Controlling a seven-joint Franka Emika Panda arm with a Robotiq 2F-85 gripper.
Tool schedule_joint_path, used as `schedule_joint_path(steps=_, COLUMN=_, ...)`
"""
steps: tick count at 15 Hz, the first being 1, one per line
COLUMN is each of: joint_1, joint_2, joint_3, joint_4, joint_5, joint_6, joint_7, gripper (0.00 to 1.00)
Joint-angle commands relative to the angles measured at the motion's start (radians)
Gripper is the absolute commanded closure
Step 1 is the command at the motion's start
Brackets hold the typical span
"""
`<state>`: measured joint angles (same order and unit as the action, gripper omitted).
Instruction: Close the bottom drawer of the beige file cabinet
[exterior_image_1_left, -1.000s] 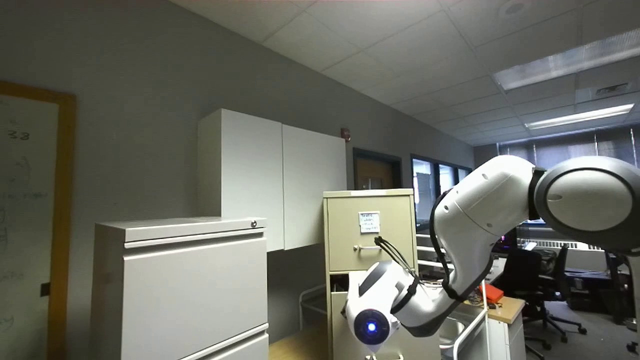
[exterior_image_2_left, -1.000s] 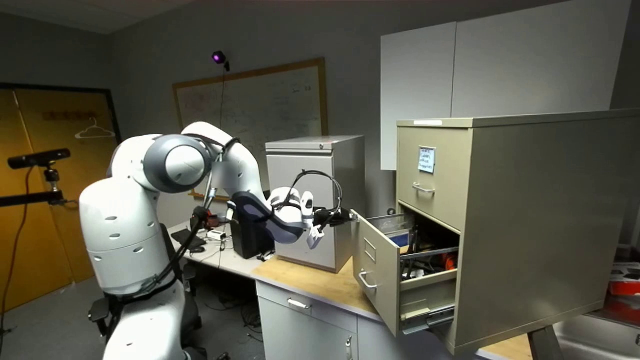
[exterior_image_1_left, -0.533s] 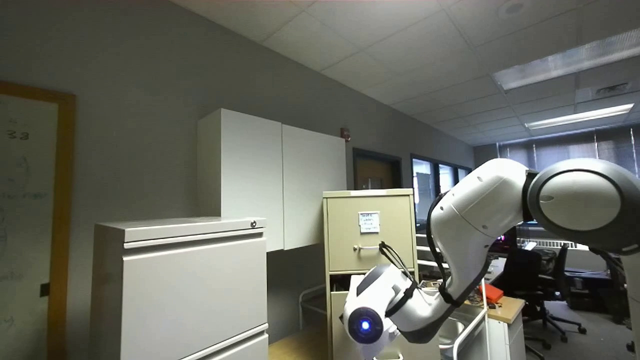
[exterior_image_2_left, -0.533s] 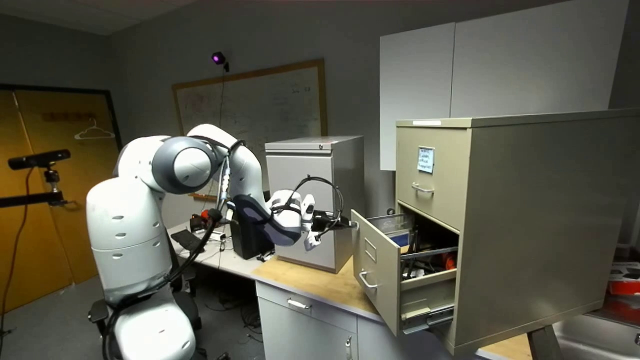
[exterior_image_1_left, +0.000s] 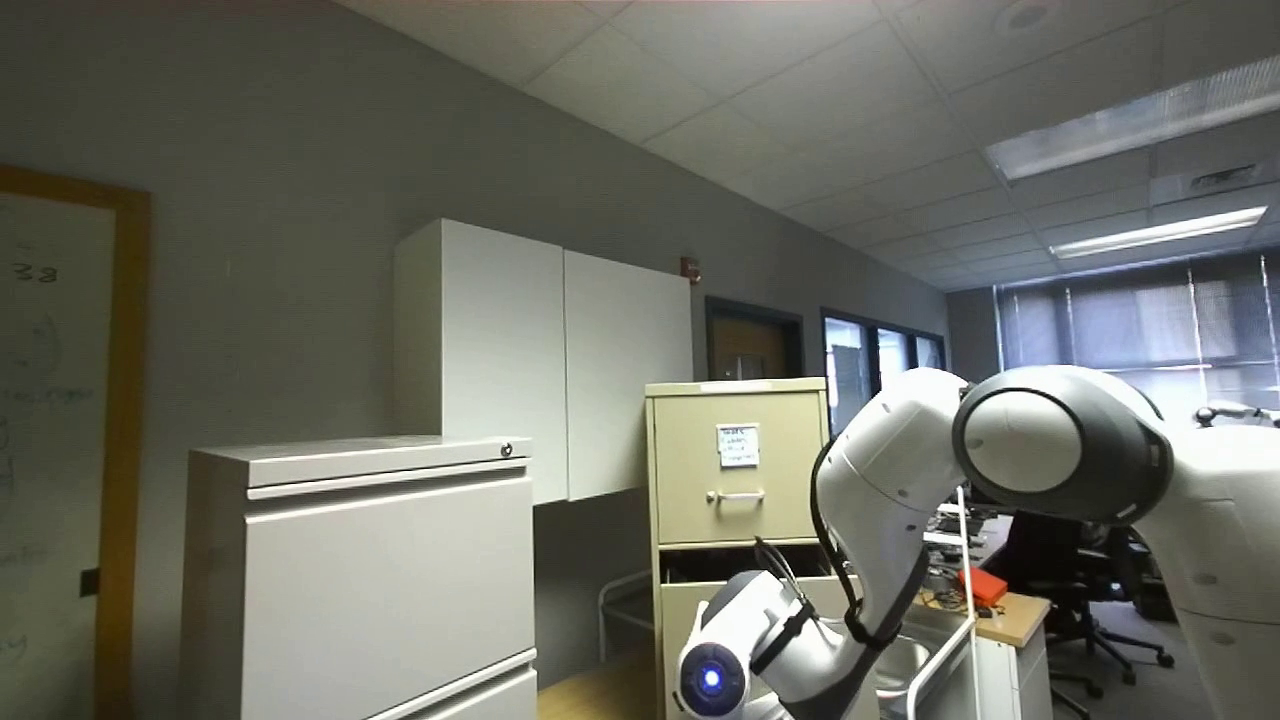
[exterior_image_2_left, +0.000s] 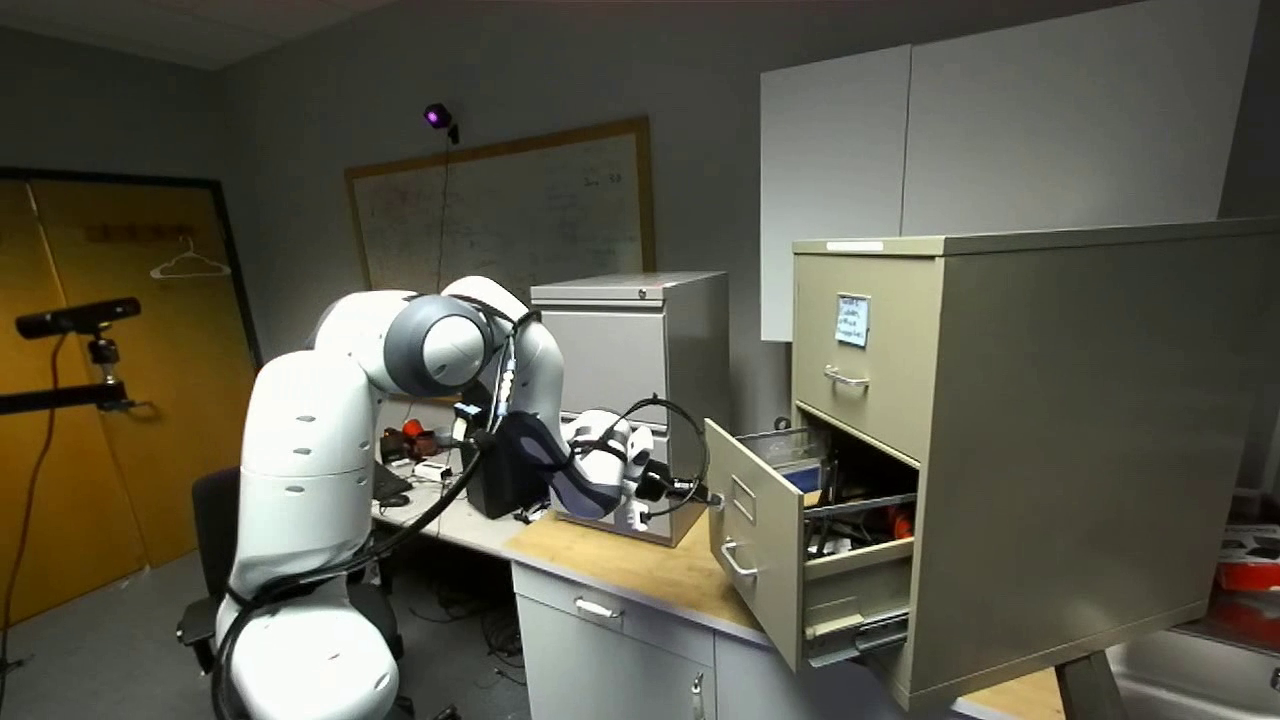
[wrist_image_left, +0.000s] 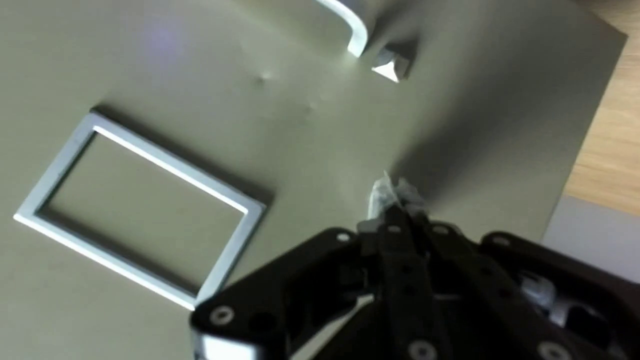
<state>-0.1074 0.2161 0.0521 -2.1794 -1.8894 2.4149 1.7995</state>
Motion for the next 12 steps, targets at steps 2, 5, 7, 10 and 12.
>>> schedule_joint_path(steps=2, joint_1=-0.029, joint_2=0.056, joint_3=-0.066, joint_4=0.196, joint_5=-0.185, joint_6=0.057, joint_7=0.005, gripper=1.0)
schedule_joint_path(steps=5, joint_1=-0.049, joint_2=0.078, joint_3=-0.085, joint_4=0.297, joint_5=-0.27, joint_6=0.071, joint_7=0.012, gripper=1.0)
schedule_joint_path(steps=7, joint_1=-0.063, joint_2=0.113, joint_3=-0.093, joint_4=0.385, joint_5=-0.266, joint_6=0.081, joint_7=-0.002, gripper=1.0)
schedule_joint_path(steps=10, joint_1=-0.088, joint_2=0.17, joint_3=-0.1, joint_4=0.503, joint_5=-0.184, joint_6=0.108, joint_7=-0.031, gripper=1.0)
schedule_joint_path(steps=12, joint_1=-0.109, joint_2=0.217, joint_3=-0.105, joint_4=0.57, joint_5=-0.106, joint_6=0.138, joint_7=-0.049, gripper=1.0)
